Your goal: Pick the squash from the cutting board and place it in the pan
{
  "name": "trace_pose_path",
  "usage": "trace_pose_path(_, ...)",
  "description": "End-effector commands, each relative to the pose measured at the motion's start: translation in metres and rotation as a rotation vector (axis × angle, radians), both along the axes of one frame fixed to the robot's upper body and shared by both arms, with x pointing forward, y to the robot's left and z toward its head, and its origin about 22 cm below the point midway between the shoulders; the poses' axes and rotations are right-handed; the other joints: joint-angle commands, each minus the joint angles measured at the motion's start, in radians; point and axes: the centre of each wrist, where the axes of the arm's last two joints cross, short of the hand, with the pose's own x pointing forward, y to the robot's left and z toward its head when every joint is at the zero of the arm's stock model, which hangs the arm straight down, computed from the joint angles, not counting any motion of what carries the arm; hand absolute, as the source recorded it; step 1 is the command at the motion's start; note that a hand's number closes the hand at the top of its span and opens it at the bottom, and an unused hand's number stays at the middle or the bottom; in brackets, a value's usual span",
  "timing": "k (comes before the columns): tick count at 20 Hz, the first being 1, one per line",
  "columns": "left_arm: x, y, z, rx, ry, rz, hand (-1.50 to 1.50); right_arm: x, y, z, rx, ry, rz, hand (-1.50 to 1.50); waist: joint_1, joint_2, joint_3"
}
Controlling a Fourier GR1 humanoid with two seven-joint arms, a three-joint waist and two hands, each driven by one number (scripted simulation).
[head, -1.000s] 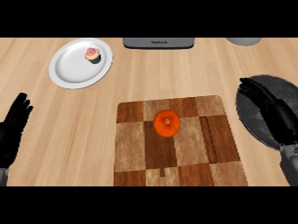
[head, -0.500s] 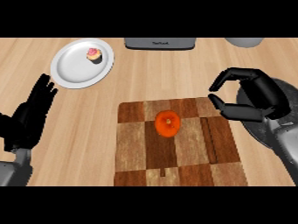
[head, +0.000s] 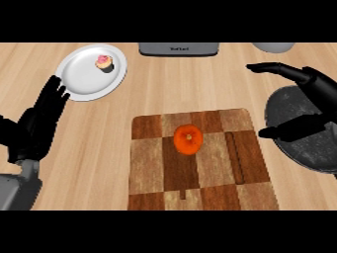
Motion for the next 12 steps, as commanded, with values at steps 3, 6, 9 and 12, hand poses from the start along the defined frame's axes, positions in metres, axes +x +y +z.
trace_pose_path(3,-0.011,-0.013,-0.010,-0.015,-0.005,-0.010,0.00,0.014,0.055,0.046,-0.201,-0.040,0.066,-1.50,0.016,-0.002,-0.001)
trace_pose_path(6,0.006,-0.010,0.012,-0.006,0.002,-0.014,0.00,0.013,0.077,0.056,-0.359,-0.079,0.058,-1.50,0.009,-0.002,-0.002)
trace_pose_path(9,-0.014,-0.012,-0.006,0.001,0.004,-0.025,0.00,0.014,0.101,0.063,-0.493,-0.065,0.062,-1.50,0.017,-0.004,-0.002)
trace_pose_path(12,-0.005,0.001,-0.002,0.007,0.004,-0.002,0.00,0.010,0.121,0.067,-0.594,-0.033,0.110,-1.50,0.005,-0.003,-0.002)
